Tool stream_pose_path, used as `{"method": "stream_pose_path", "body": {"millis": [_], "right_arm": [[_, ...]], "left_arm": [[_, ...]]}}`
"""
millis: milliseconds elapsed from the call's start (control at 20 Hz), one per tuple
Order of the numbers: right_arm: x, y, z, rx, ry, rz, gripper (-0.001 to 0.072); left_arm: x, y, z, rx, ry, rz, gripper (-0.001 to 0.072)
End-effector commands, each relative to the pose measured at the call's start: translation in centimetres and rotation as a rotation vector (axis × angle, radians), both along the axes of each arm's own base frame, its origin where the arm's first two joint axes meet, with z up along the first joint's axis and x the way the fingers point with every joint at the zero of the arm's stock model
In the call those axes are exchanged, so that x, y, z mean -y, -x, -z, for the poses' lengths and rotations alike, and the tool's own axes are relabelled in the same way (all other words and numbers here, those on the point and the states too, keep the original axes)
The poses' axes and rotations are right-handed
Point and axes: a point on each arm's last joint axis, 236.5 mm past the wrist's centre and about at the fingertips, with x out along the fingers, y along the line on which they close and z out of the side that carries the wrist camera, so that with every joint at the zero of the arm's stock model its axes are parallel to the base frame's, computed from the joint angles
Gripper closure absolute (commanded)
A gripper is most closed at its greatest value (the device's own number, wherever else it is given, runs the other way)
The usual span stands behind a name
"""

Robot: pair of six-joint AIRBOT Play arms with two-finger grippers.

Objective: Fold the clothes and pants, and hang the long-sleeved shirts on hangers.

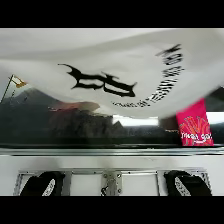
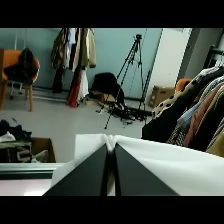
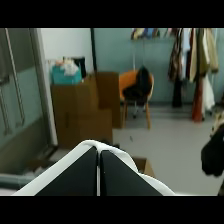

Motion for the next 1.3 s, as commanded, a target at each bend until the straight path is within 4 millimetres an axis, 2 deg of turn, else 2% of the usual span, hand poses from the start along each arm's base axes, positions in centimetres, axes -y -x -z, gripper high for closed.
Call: {"method": "stream_pose_path", "body": {"millis": [0, 100, 200, 300, 400, 500, 600, 750, 850, 900, 950, 1000, 1050, 1150, 1250], "right_arm": [[0.7, 3.6, -3.8, 0.155, -0.021, 0.028, 0.0701], [0.7, 2.3, -3.4, 0.132, -0.026, 0.025, 0.0701], [0.7, 0.3, -2.7, 0.094, -0.048, 0.012, 0.0701], [0.2, -3.2, -1.2, 0.028, -0.065, -0.019, 0.0701], [-0.6, -8.5, 1.8, -0.091, -0.081, -0.062, 0.0701], [-1.4, -15.4, 7.1, -0.258, -0.075, -0.086, 0.0701], [-2.8, -22.5, 14.1, -0.437, -0.064, -0.114, 0.07], [-4.3, -32.1, 24.2, -0.584, -0.027, -0.098, 0.07], [-4.5, -36.6, 29.8, -0.643, -0.046, -0.083, 0.0679], [-4.6, -37.9, 32.3, -0.677, -0.052, -0.082, 0.047], [-4.5, -38.6, 33.9, -0.705, -0.055, -0.081, 0.0173], [-4.3, -39.0, 34.7, -0.717, -0.054, -0.074, 0.0041], [-3.8, -39.0, 34.7, -0.717, -0.054, -0.066, 0.0047], [-1.8, -38.2, 33.0, -0.703, -0.061, -0.041, 0.0052], [0.4, -36.1, 31.5, -0.728, -0.055, -0.022, 0.0053]], "left_arm": [[-0.3, 2.9, -1.6, 0.072, 0.017, -0.001, 0.0696], [0.0, 1.1, -0.2, 0.005, 0.0, 0.004, 0.0695], [0.6, -2.2, 2.9, -0.135, -0.034, 0.014, 0.0696], [1.3, -6.5, 8.2, -0.35, -0.084, 0.032, 0.0696], [2.0, -10.8, 15.1, -0.615, -0.141, 0.057, 0.0696], [2.5, -14.9, 22.5, -0.878, -0.19, 0.084, 0.0696], [2.8, -20.2, 29.5, -1.045, -0.263, 0.109, 0.0696], [2.4, -30.1, 37.9, -1.09, -0.209, 0.07, 0.0695], [2.1, -35.7, 42.6, -1.088, -0.178, 0.04, 0.0695], [2.1, -37.3, 44.1, -1.101, -0.18, 0.037, 0.054], [2.2, -38.7, 44.9, -1.101, -0.181, 0.037, 0.0154], [2.2, -39.8, 44.8, -1.088, -0.178, 0.034, -0.0007], [1.9, -40.5, 44.2, -1.074, -0.171, 0.028, -0.0007], [0.9, -40.4, 42.7, -1.068, -0.179, 0.017, -0.0007], [-0.9, -38.2, 43.0, -1.13, -0.198, 0.007, 0.0091]]}}
